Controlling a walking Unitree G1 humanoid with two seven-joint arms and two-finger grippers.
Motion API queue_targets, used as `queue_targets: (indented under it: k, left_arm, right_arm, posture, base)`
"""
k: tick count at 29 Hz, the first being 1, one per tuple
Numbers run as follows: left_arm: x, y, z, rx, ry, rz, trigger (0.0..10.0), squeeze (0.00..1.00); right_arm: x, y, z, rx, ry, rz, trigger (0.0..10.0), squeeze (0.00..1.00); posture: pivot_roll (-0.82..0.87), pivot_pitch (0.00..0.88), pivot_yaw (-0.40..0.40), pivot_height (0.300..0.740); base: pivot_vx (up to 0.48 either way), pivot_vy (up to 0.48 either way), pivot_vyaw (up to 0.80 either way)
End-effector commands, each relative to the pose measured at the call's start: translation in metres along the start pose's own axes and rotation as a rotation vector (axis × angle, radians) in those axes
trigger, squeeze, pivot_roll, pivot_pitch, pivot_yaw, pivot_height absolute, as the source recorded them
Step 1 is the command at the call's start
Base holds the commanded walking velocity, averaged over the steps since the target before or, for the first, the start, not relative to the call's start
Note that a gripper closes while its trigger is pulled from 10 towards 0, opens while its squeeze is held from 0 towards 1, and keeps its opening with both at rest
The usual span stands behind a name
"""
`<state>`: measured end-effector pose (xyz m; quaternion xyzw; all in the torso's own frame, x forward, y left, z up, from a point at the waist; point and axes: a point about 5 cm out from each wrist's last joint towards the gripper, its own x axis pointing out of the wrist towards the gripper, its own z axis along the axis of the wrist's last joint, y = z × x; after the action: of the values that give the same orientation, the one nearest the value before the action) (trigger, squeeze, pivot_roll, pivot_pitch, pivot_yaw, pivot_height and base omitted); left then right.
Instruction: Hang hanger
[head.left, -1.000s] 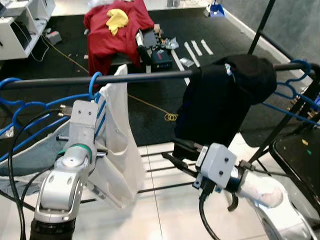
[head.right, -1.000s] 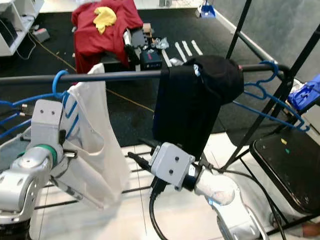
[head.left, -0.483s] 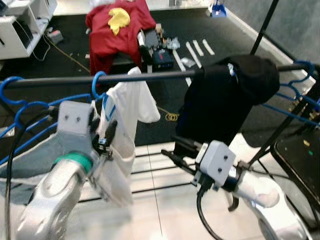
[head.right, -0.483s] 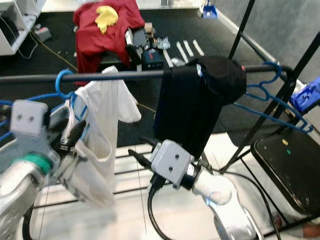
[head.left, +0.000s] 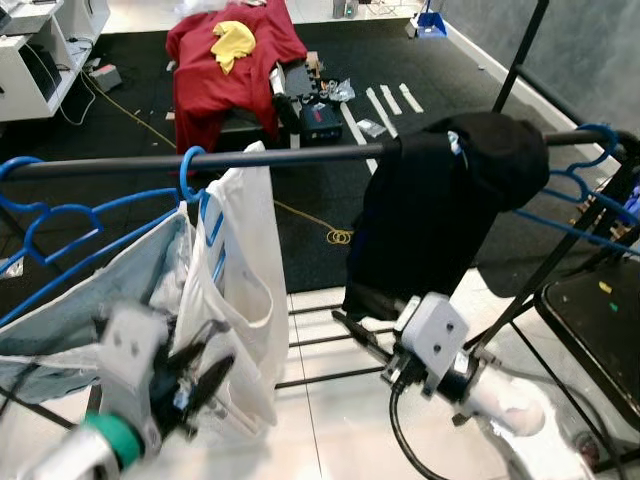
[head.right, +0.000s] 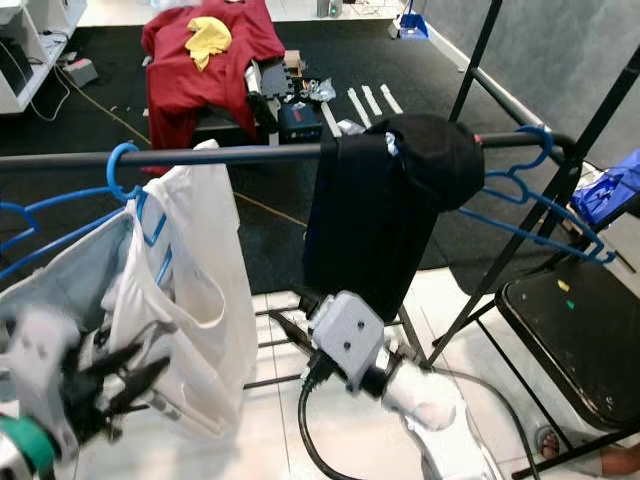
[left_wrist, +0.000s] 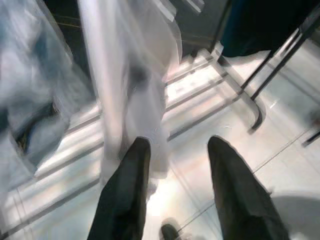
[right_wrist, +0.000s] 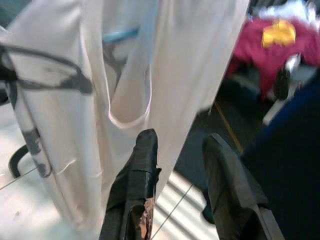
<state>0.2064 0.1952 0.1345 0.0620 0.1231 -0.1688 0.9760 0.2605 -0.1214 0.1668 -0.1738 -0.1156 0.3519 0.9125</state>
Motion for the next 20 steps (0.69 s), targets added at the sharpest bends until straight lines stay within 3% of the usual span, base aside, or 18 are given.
queue_targets:
  k: [1,2,4,6,9,12,16,20]
  left_arm:
    - [0.011,-0.003,-0.022,0.081,0.031,0.069,10.0,0.00]
    - [0.023,-0.005,-0.044,0.125,0.081,0.119,10.0,0.00]
    - [0.036,-0.012,-0.067,0.197,0.139,0.157,10.0,0.00]
    - [0.036,-0.012,-0.067,0.197,0.139,0.157,10.0,0.00]
    - [0.042,-0.017,-0.078,0.197,0.191,0.142,10.0,0.00]
    - [0.046,-0.024,-0.075,0.202,0.178,0.096,10.0,0.00]
    - [0.047,-0.023,-0.067,0.206,0.139,0.099,10.0,0.00]
    - [0.034,-0.011,-0.039,0.279,-0.022,0.200,10.0,0.00]
  right_arm:
    - [-0.007,0.005,-0.023,0.090,0.045,-0.111,10.0,0.00]
    - [-0.013,0.012,-0.045,0.170,0.105,-0.216,10.0,0.00]
    - [-0.025,0.025,-0.075,0.244,0.208,-0.347,10.0,0.00]
    - [-0.025,0.025,-0.075,0.244,0.208,-0.347,10.0,0.00]
    - [-0.034,0.034,-0.095,0.242,0.284,-0.418,10.0,0.00]
    - [-0.040,0.042,-0.108,0.211,0.334,-0.441,10.0,0.00]
    - [-0.040,0.040,-0.108,0.183,0.332,-0.443,10.0,0.00]
    - [-0.036,0.021,-0.100,0.107,0.265,-0.500,10.0,0.00]
  posture:
    - [-0.12,0.169,0.054,0.740]
    - [-0.13,0.164,0.055,0.740]
    - [-0.14,0.156,0.054,0.740]
    - [-0.14,0.156,0.054,0.740]
    - [-0.16,0.145,0.061,0.740]
    - [-0.18,0.128,0.079,0.740]
    - [-0.19,0.120,0.085,0.740]
    - [-0.19,0.114,0.088,0.740]
  base:
    - [0.000,0.000,0.00]
    - [0.000,0.000,0.00]
    - [0.000,0.000,0.00]
    - [0.000,0.000,0.00]
    - [0.000,0.000,0.00]
    - [0.000,0.000,0.00]
    - [0.000,0.000,0.00]
    - [0.000,0.000,0.00]
